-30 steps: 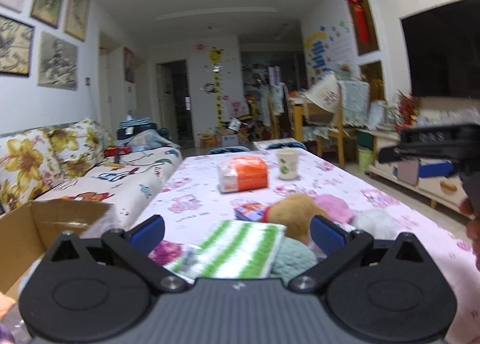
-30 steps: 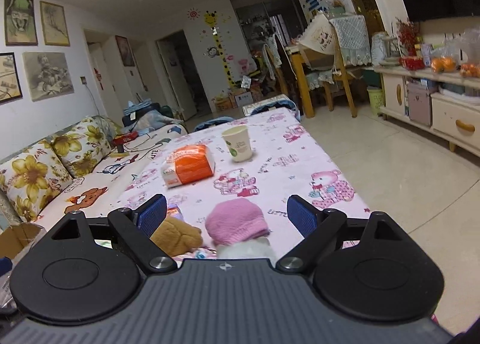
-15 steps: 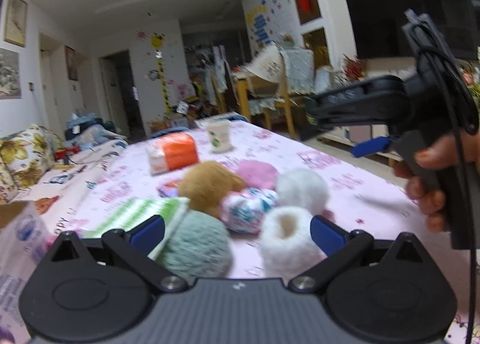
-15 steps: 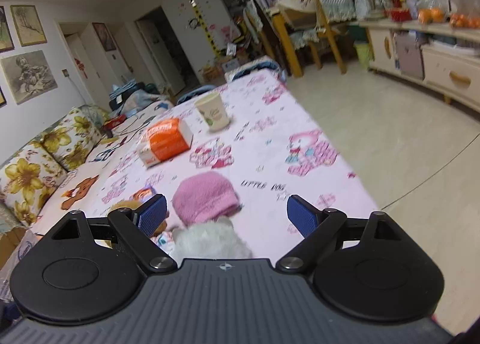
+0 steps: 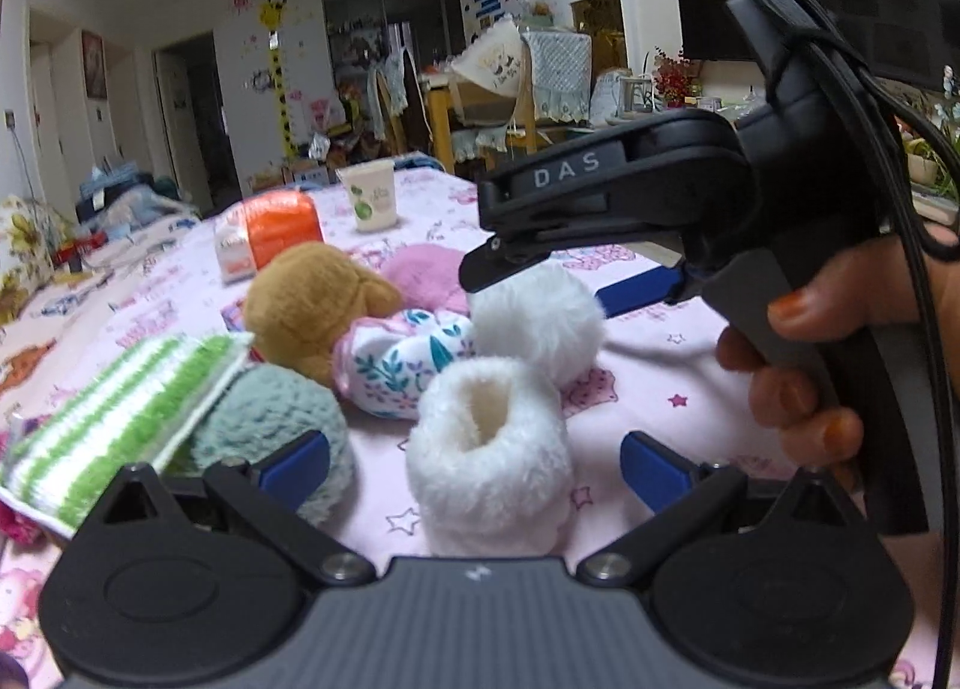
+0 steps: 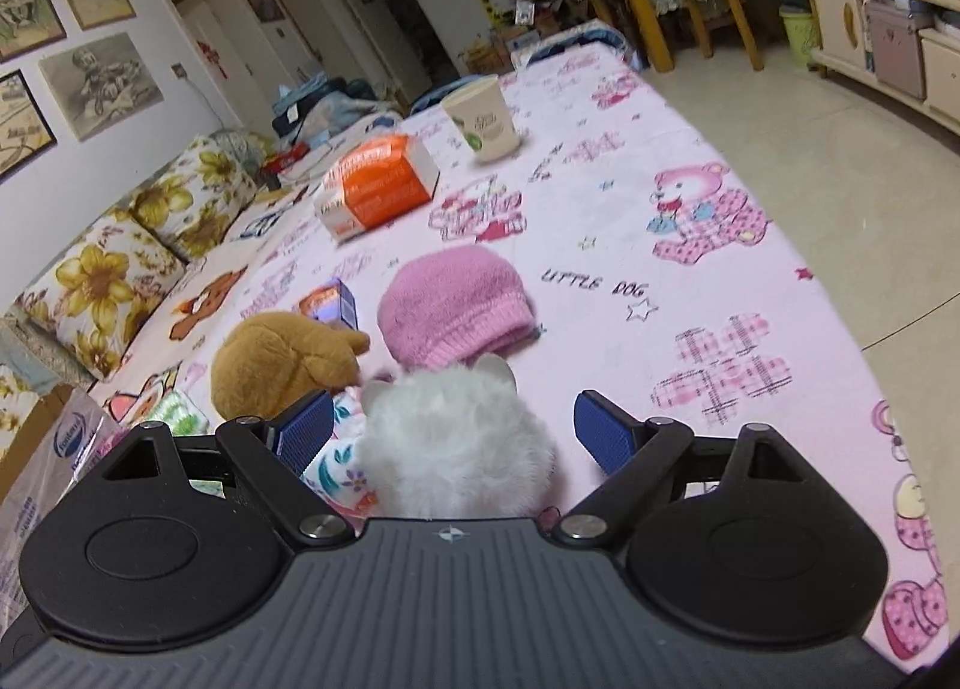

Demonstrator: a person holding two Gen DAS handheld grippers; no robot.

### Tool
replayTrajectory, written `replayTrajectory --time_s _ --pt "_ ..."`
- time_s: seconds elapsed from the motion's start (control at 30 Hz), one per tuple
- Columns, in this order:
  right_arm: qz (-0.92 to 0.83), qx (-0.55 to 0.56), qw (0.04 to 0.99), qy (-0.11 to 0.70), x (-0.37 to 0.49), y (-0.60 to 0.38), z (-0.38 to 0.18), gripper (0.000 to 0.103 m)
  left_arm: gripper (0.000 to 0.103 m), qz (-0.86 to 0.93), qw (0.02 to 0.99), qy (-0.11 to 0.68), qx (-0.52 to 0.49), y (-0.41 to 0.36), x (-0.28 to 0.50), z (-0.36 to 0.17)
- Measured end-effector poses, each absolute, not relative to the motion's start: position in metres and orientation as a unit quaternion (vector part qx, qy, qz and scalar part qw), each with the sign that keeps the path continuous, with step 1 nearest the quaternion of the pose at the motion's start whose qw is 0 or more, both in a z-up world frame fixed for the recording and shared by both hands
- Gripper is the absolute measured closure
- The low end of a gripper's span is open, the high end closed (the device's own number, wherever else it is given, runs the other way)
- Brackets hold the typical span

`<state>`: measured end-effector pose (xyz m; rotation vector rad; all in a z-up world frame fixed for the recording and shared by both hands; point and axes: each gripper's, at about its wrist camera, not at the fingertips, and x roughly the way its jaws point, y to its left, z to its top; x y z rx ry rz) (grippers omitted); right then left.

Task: Organize soft objects
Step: 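Grasp the white fluffy slipper with the left tool while the right tool grasps the white pompom slipper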

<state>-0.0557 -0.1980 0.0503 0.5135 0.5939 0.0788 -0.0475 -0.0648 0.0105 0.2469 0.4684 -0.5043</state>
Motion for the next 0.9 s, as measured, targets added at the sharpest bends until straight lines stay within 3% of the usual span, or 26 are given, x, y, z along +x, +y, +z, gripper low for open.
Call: replayTrajectory --time_s 0.43,0.63,0.8,0.9 --pt "0.045 0.236 0.92 0.308 -0.049 -0.201 0.045 0.0 0.003 -0.266 0.919 0.279 0.082 -0.071 -0.03 0.008" --pt "0.05 0.243 0.919 0.307 -0.052 -0.204 0.044 0.009 0.023 -0.265 0.913 0.302 0.072 -0.069 -0.023 0.006" --pt "0.055 0.254 0.915 0.308 -0.055 -0.207 0.043 0.016 0.051 -0.273 0.908 0.313 0.051 -0.064 -0.02 0.007" --pt "0.05 0.252 0.915 0.31 -0.057 -0.206 0.043 0.016 0.06 -0.279 0.906 0.315 0.046 -0.062 -0.019 0.008"
